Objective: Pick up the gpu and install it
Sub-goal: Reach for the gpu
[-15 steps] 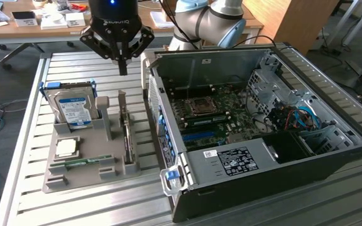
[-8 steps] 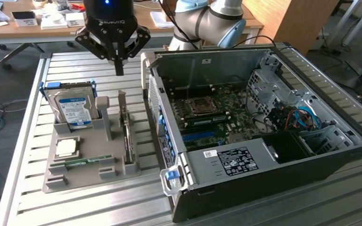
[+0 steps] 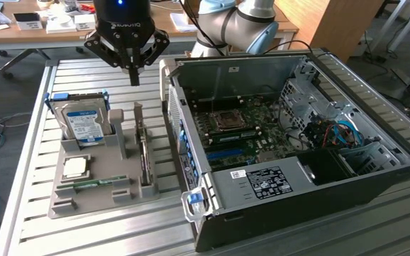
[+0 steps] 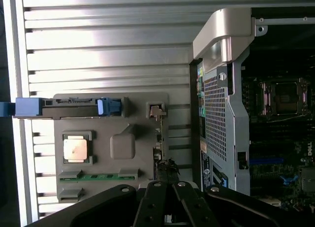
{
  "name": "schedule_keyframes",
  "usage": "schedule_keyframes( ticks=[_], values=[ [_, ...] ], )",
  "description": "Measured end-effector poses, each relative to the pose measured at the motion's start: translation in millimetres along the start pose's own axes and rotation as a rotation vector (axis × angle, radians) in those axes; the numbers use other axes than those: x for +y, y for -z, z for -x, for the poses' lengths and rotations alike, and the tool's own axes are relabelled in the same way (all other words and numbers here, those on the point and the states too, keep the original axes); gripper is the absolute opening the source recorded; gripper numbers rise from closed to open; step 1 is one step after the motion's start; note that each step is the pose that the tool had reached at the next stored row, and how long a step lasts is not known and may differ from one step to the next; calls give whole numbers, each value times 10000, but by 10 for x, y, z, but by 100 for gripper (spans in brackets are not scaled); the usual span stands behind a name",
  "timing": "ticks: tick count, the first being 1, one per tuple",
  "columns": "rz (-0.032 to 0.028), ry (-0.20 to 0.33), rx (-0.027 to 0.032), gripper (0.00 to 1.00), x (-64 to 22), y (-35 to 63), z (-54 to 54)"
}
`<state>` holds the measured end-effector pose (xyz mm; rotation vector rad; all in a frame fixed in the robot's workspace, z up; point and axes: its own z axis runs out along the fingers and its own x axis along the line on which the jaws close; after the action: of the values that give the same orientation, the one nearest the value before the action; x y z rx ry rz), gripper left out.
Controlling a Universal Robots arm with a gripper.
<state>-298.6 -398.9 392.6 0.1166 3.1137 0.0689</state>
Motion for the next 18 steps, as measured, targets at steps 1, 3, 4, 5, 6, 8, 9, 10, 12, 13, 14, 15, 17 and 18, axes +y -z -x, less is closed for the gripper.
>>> schedule_keyframes(
  ticks=[1, 3, 4, 5, 6, 8, 9, 10, 12, 13, 14, 15, 17, 18],
  values=[
    [0, -1, -1, 11, -1, -1, 0],
    [1, 0, 0, 11, -8, 0, 0],
    [0, 0, 1, 11, -14, 1, 1],
    [0, 0, 0, 11, -21, 1, 1],
    [0, 0, 0, 11, -29, 1, 2],
    [-2, 0, 0, 11, -50, 2, 4],
    [-2, 0, -1, 11, -62, 3, 4],
    [-4, 0, -2, 11, -76, 3, 6],
    [-12, 0, -1, 11, -106, 5, 8],
    [-15, 0, -1, 11, -124, 5, 10],
    [-17, 1, -1, 11, -143, 6, 11],
    [-19, 0, 0, 11, -161, 7, 12],
    [-23, 0, -1, 11, -193, 8, 14],
    [-25, 0, -1, 11, -208, 9, 15]
  ],
)
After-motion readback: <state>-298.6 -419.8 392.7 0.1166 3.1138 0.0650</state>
